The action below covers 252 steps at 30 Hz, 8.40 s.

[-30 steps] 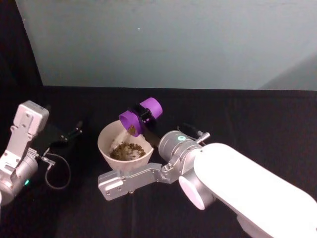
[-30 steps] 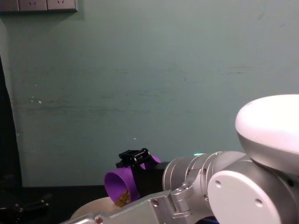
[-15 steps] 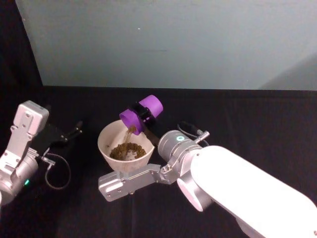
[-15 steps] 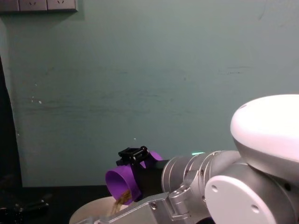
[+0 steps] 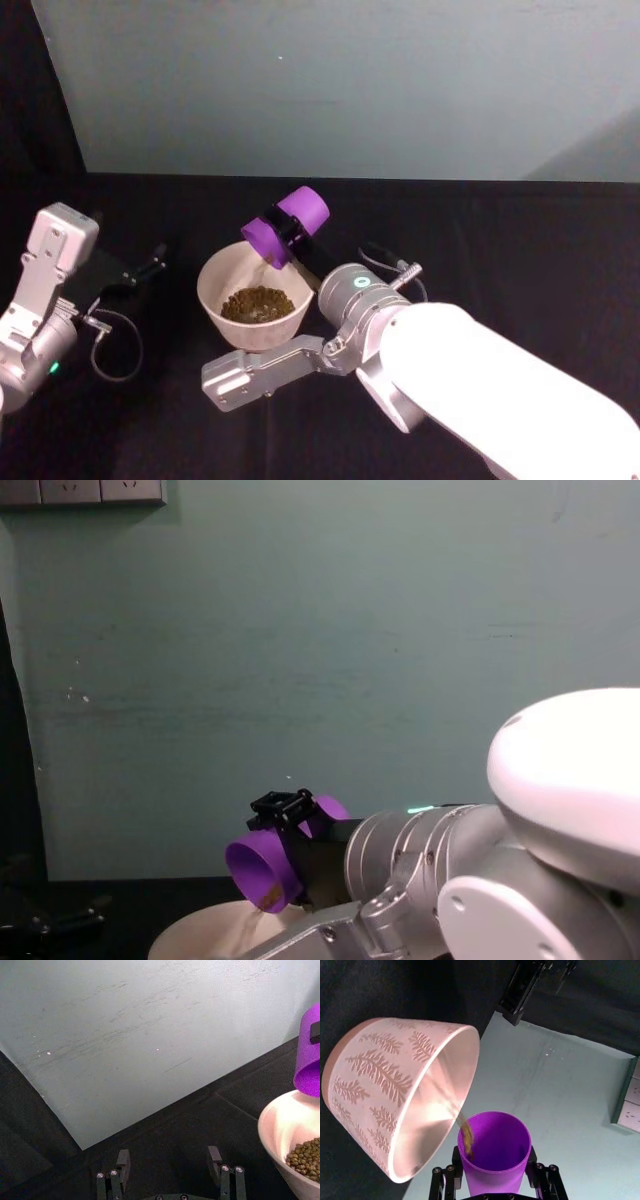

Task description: Pick up the cup and pour the mung beans from the cup into the bowl.

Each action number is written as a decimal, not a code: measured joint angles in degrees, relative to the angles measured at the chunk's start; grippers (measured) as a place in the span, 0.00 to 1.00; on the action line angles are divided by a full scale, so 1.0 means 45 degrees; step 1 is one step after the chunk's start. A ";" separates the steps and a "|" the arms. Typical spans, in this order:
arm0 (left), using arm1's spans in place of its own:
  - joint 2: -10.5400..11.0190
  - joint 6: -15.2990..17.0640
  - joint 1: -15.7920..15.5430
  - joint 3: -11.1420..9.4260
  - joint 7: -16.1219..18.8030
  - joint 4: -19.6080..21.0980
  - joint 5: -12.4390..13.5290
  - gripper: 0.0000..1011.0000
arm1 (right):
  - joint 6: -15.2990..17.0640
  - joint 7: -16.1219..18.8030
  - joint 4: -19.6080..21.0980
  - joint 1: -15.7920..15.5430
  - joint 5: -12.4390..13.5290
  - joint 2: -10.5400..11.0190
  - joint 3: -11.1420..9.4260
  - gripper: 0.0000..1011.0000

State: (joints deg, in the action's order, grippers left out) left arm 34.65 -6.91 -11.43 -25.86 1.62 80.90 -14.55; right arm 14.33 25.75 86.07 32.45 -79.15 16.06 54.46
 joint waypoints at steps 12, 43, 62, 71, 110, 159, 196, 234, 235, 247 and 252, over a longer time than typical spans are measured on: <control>0.0000 0.0000 0.0000 -0.0001 0.0000 0.0000 0.0000 1.00 | 0.0280 0.0064 0.0259 0.0054 -0.1208 0.0225 0.0363 0.72; 0.0000 0.0000 -0.0001 -0.0001 0.0000 -0.0001 0.0000 1.00 | -0.0020 -0.1064 0.0770 -0.0246 -0.0674 0.0687 -0.0384 0.72; 0.0000 0.0000 0.0000 -0.0001 0.0000 0.0000 0.0000 1.00 | 0.0057 -0.1651 0.1585 -0.1646 0.3526 0.0228 -0.3259 0.72; 0.0000 0.0000 0.0000 0.0000 0.0000 0.0000 0.0001 1.00 | -0.0125 -0.0912 0.1667 -0.1992 0.5954 -0.0198 -0.4456 0.72; 0.0000 0.0000 0.0000 0.0000 0.0000 0.0000 0.0000 1.00 | -0.2376 -0.0609 -0.0575 -0.4133 1.5976 -0.1230 -0.8785 0.72; 0.0000 0.0000 -0.0001 -0.0001 0.0000 0.0000 0.0000 1.00 | -0.3334 0.0151 -0.3703 -0.3303 1.9070 -0.0934 -0.8106 0.72; 0.0000 -0.0001 0.0000 0.0000 0.0001 -0.0001 0.0000 1.00 | -0.6809 -0.0637 -0.3188 -0.3840 2.0469 -0.0702 -0.8248 0.99; 0.0000 0.0000 -0.0001 -0.0001 0.0000 0.0000 0.0000 1.00 | -0.4120 -0.4550 -0.3157 -0.4265 1.7152 -0.1719 -0.9907 0.99; 0.0000 0.0000 0.0000 -0.0001 0.0000 -0.0001 0.0000 1.00 | -0.4119 -0.4570 -0.3155 -0.4265 1.7102 -0.1730 -0.9901 0.99; 0.0000 0.0000 0.0000 -0.0001 0.0000 -0.0001 0.0000 1.00 | -0.4142 -0.4554 -0.3141 -0.4277 1.7201 -0.1711 -0.9892 0.99; 0.0000 0.0000 0.0000 -0.0001 0.0000 -0.0001 0.0000 1.00 | -0.4152 -0.4535 -0.3134 -0.4283 1.7225 -0.1706 -0.9891 0.99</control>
State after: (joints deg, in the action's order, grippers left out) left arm 34.65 -6.91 -11.43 -25.86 1.62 80.90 -14.55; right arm -4.35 5.34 71.96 13.18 -1.64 8.39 9.95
